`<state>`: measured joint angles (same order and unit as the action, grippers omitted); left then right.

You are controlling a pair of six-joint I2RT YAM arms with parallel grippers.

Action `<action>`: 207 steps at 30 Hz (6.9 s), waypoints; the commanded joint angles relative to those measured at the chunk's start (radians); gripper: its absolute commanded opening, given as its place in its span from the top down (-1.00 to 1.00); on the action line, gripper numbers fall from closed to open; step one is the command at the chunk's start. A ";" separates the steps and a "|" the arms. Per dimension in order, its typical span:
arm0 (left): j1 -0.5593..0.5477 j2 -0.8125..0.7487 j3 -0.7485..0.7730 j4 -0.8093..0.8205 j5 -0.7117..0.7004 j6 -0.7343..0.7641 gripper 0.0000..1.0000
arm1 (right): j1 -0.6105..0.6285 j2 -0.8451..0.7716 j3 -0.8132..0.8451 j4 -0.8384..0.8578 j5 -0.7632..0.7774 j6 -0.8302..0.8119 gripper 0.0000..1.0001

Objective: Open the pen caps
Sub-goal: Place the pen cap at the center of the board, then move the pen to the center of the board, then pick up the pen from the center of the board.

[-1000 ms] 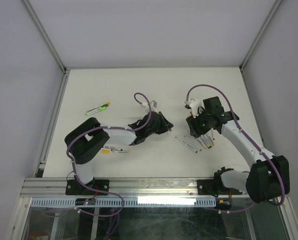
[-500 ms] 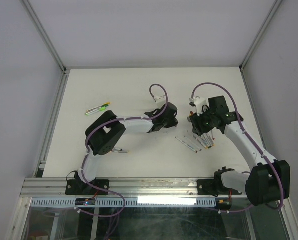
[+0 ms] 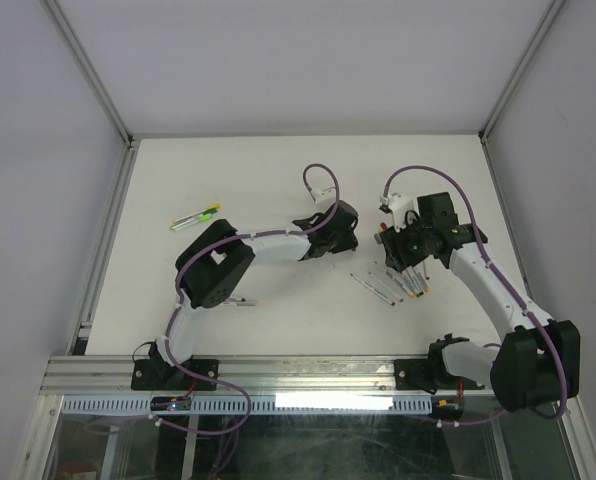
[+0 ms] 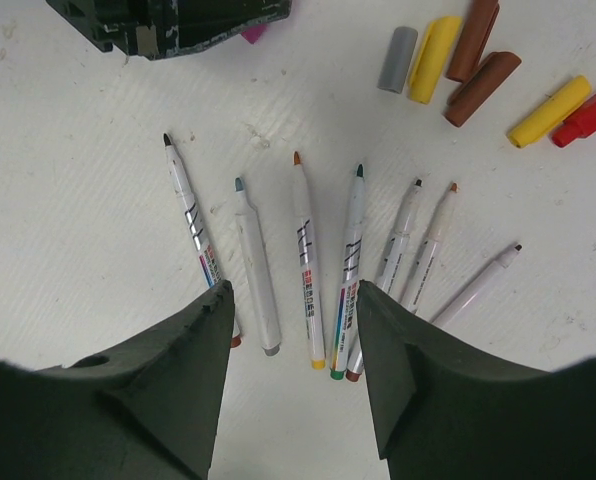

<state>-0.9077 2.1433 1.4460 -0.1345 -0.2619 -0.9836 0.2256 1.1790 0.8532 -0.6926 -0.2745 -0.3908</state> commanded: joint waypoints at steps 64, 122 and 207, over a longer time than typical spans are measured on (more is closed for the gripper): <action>0.599 -1.411 -0.786 0.045 0.282 0.405 -0.98 | 0.534 0.291 0.251 0.149 -0.458 -0.305 -0.12; 0.599 -1.926 -0.742 -0.218 -0.143 0.692 -0.98 | 0.900 1.162 1.134 0.041 -0.072 0.201 0.36; 0.593 -1.251 -1.286 0.726 0.461 -0.130 -0.91 | 0.532 0.604 0.350 0.160 0.036 -0.032 1.00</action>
<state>-0.3130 0.8444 0.1707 0.4286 0.1661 -1.0416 0.7799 1.8477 1.2098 -0.5640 -0.1703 -0.4416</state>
